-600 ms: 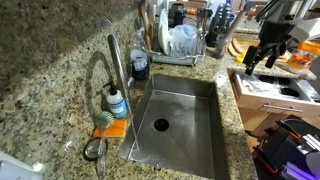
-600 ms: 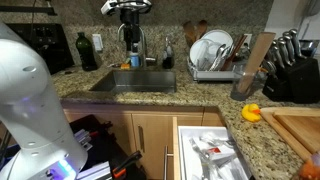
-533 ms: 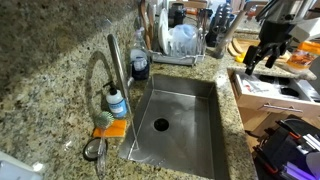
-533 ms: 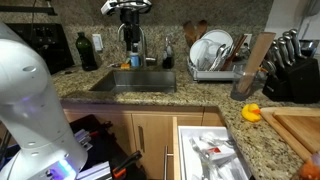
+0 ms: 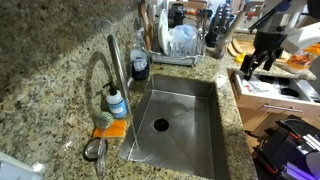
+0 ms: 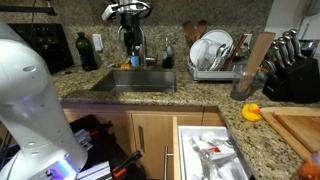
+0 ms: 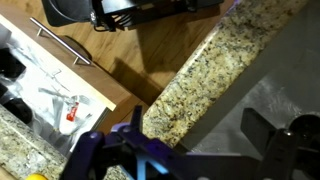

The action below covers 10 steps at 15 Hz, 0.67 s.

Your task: Close the tap

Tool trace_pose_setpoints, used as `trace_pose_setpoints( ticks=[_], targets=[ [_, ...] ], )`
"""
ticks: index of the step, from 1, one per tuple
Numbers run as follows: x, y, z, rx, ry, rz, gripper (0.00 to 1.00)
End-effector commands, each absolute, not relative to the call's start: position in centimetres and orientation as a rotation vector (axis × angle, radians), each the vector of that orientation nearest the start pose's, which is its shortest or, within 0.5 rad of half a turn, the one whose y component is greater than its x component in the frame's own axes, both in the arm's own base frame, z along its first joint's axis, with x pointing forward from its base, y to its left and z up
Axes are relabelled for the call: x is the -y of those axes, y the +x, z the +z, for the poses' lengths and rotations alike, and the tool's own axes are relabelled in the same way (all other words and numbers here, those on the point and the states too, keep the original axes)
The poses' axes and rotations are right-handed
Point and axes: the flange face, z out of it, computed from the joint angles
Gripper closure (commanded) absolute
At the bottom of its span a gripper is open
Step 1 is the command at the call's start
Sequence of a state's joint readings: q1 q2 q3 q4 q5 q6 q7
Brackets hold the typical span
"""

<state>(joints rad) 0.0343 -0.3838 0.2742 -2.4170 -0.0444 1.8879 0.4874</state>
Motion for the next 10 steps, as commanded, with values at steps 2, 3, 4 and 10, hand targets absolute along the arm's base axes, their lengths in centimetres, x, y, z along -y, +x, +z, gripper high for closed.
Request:
trace_pose_setpoints(
  ticks=[2,3,4,10],
  targets=[
    [-16.9,40.7,34.5,-0.342,-3.564,0.236,0.0],
    [-17.7,41.3,32.8,-0.345,-3.634,0.233,0.0],
    [-18.5,41.8,31.3,-0.34,-3.707,0.215,0.0],
    [-20.2,42.1,29.7,-0.303,-3.825,0.126,0.0]
  ],
)
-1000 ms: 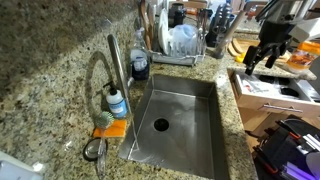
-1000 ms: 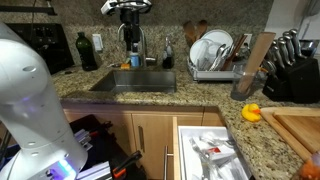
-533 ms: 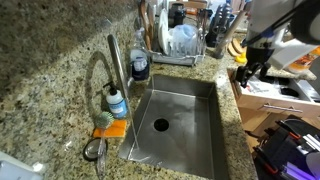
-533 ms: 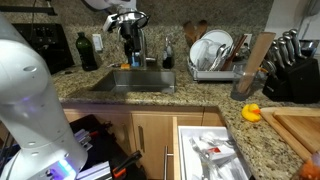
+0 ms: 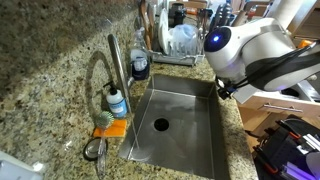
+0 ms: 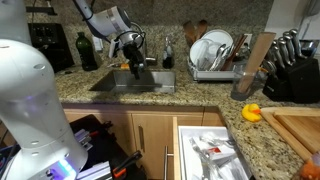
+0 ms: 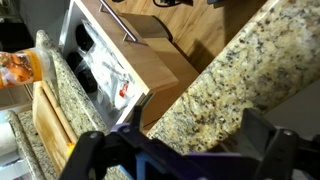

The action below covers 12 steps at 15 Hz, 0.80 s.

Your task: Close the tap

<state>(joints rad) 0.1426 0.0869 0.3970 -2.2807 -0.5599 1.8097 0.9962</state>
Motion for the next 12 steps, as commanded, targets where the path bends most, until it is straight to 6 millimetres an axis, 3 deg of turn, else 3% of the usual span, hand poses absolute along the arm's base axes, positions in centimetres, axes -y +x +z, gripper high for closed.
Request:
trace_pose_setpoints(
  ticks=[1,4,8,12],
  targets=[
    [-20.2,42.3,29.9,0.196,2.433,-0.08,0.0],
    [-20.4,42.5,29.7,0.091,2.469,-0.155,0.0],
    [-22.7,44.9,30.3,0.144,2.73,0.006,0.0],
    [-24.3,44.9,29.3,-0.205,2.778,0.077,0.0]
  ],
)
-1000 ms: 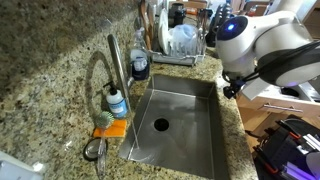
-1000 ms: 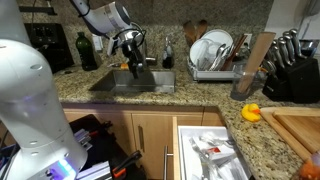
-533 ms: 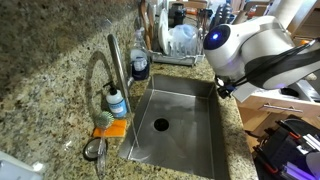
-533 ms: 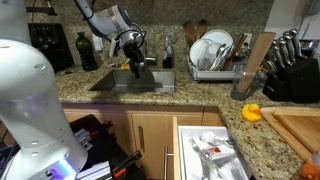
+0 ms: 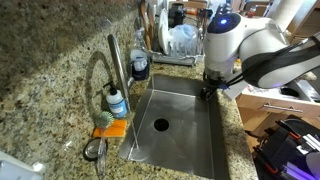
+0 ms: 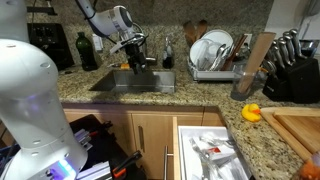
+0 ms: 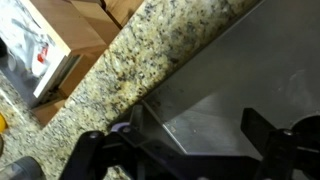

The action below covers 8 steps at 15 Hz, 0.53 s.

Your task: Close the tap

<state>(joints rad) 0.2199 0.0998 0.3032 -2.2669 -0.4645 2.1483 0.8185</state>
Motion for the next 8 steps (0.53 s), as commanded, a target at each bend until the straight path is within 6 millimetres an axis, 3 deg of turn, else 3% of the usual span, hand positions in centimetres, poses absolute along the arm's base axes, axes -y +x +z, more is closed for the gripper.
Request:
trace_pose_setpoints(
  ticks=[1,4,8],
  targets=[
    [-24.5,44.8,29.1,0.347,-3.462,-0.091,0.0],
    [-25.0,44.4,27.8,0.634,-3.453,-0.018,0.0],
    [-25.1,43.0,26.1,0.728,-3.67,0.175,0.0]
  ],
)
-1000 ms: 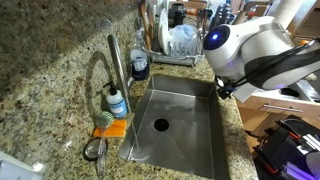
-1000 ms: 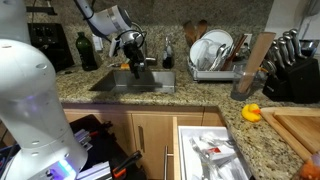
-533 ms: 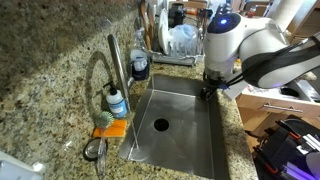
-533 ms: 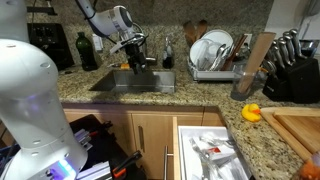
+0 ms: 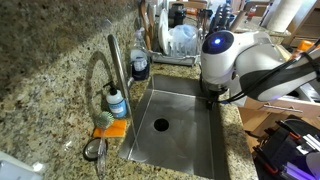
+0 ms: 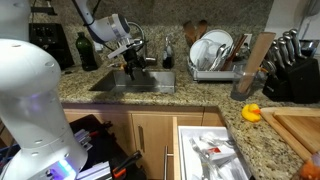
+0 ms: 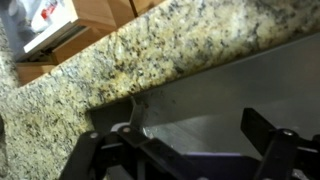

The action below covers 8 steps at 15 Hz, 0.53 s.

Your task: Close the tap

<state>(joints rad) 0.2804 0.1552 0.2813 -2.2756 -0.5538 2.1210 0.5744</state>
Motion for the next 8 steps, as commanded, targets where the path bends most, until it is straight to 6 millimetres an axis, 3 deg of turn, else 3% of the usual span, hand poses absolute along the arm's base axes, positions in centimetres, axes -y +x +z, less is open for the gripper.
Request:
trace_pose_setpoints(
  ticks=[1,4,8],
  targets=[
    [-25.3,42.7,25.6,0.77,-3.715,0.212,0.0],
    [-25.6,42.3,24.3,0.956,-3.845,0.24,0.0],
    [-26.5,43.4,24.9,1.336,-3.94,0.124,0.0]
  ],
)
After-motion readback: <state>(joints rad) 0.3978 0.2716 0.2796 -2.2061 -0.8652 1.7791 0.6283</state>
